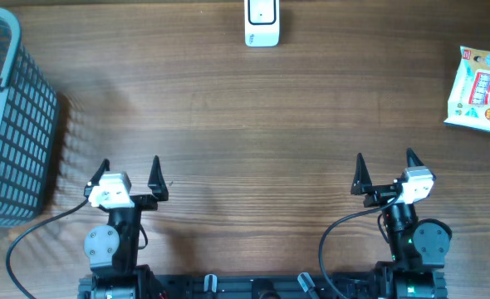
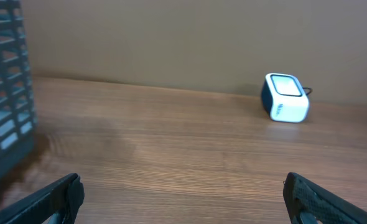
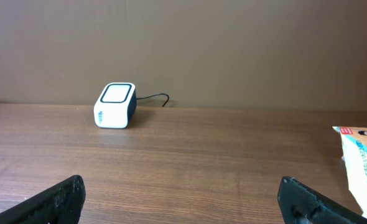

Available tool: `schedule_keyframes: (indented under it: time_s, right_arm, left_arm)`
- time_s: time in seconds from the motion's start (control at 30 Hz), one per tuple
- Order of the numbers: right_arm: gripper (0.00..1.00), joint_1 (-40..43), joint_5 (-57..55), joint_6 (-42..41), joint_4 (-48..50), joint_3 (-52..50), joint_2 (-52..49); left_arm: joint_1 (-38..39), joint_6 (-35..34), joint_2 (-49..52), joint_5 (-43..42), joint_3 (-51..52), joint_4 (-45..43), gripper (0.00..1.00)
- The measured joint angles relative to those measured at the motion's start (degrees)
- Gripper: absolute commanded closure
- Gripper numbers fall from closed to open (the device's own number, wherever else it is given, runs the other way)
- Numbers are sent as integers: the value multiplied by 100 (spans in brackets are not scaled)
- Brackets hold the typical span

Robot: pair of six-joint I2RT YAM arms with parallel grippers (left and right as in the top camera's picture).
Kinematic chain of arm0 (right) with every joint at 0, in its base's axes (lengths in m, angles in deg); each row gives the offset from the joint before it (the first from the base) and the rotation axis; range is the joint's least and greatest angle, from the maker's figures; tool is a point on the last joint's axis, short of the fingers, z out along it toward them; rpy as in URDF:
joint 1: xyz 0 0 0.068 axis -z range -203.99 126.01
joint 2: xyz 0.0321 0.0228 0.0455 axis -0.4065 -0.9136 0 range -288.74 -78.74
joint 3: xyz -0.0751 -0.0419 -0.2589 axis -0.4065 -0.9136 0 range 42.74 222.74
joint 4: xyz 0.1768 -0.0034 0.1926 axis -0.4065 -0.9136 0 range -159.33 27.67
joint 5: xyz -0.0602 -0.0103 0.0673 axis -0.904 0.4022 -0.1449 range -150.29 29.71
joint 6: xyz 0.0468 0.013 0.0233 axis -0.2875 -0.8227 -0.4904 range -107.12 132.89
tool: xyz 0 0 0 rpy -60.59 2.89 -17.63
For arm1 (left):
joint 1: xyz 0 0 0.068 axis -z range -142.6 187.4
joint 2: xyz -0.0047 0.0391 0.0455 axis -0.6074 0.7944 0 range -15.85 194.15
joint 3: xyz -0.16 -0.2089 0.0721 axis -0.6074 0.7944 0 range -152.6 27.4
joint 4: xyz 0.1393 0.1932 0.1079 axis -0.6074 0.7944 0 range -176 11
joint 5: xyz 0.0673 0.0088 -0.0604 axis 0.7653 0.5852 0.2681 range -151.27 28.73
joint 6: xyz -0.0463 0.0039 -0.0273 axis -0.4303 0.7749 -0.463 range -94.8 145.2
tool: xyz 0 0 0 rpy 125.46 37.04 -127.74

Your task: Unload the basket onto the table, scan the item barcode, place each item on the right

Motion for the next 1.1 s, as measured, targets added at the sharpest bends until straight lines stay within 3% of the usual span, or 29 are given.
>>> schedule_keyframes:
  time_s: [0.33,1.1]
  right_arm:
    - [0,0,0,0,0,0,0]
    - [0,0,0,0,0,0,0]
  left_arm:
    - [0,446,0,181,0,17,0]
    - [245,439,0,605,0,26,0]
